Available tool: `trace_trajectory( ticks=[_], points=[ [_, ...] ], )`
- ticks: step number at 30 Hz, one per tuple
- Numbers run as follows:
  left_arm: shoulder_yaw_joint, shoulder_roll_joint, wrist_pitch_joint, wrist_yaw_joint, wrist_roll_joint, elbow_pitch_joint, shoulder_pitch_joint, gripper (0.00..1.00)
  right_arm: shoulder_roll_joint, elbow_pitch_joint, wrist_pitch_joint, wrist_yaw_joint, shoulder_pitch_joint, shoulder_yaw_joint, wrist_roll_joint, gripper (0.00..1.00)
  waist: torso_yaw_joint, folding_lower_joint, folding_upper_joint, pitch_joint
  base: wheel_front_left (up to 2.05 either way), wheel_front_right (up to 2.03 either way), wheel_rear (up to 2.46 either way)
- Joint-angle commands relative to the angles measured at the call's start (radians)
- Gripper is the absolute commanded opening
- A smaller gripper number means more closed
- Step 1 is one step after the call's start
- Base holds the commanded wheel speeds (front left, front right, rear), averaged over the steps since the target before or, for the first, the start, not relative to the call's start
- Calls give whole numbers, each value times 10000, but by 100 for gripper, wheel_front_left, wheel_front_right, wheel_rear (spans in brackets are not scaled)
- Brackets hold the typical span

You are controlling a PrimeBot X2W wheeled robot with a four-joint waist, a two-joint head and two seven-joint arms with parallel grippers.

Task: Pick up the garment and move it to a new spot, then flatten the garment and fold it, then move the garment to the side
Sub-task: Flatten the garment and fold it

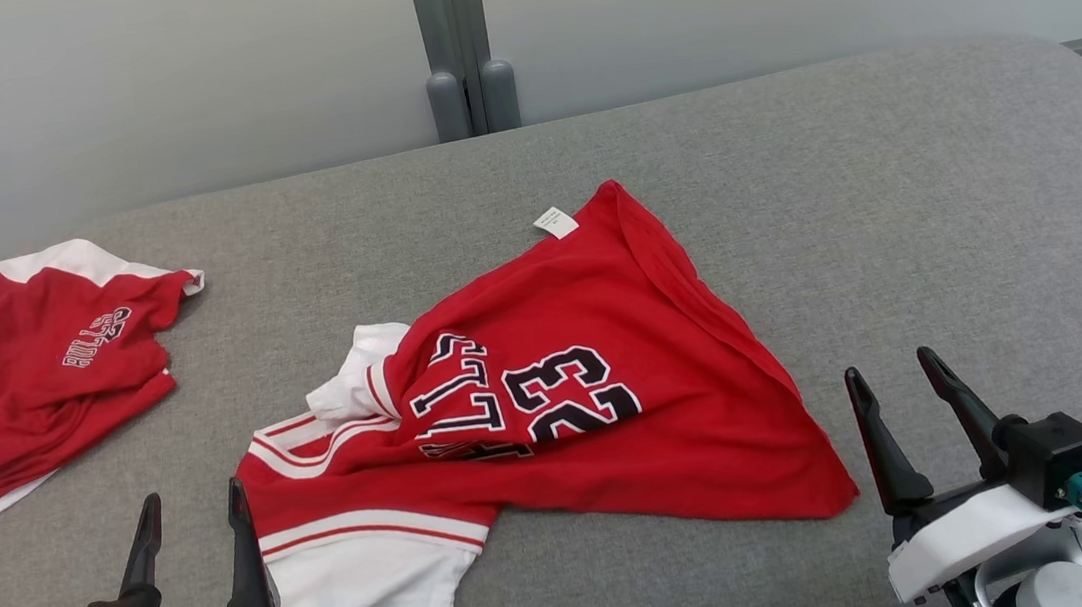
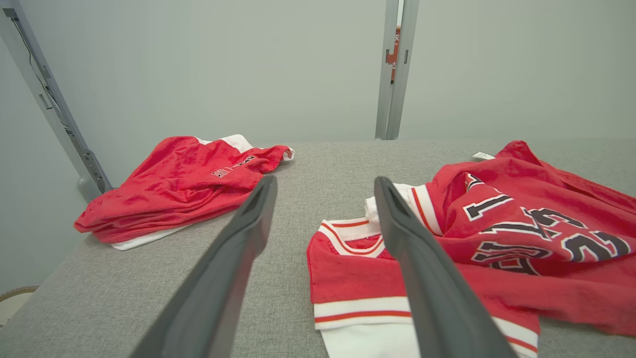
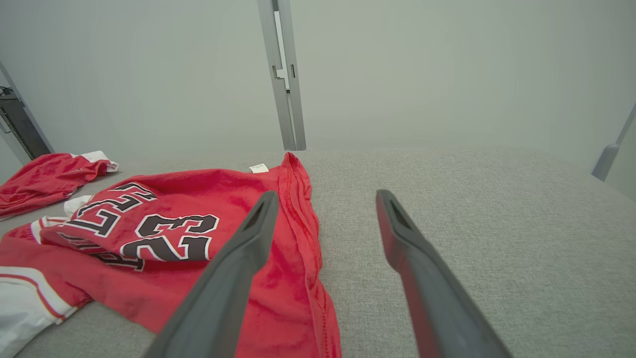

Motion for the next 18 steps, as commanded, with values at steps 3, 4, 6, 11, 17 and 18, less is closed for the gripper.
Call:
trace_trajectory(
  ticks=[3, 4, 6, 11, 17, 18],
  points=[
    [55, 51, 9, 34, 56, 20, 128, 100, 23, 37, -29, -14, 63, -12, -16, 100, 1, 0, 0, 14, 0, 0, 0],
    [76, 45, 9, 53, 19, 31, 142, 100, 28, 43, -29, -14, 51, -16, -7, 100, -1, 0, 0, 20, 0, 0, 0],
    [64, 24, 9, 62, -41, 92, 220, 100, 44, 76, -29, -14, 45, -42, 15, 100, 15, 0, 0, 50, 0, 0, 0],
    [-61, -2, 9, 38, -95, 469, 296, 100, 32, 395, -29, -14, 32, -114, 13, 100, 77, 0, 0, 171, 0, 0, 0],
    [-411, -32, 7, -78, -169, 1357, 342, 100, -73, 1310, -29, -15, -122, -75, 111, 100, 166, 0, 0, 376, 0, 0, 0],
    [-464, -34, 9, -79, -227, 1604, 299, 100, -62, 1533, -29, -15, -163, -67, 143, 100, 183, 0, 0, 417, 0, 0, 0]
  ],
)
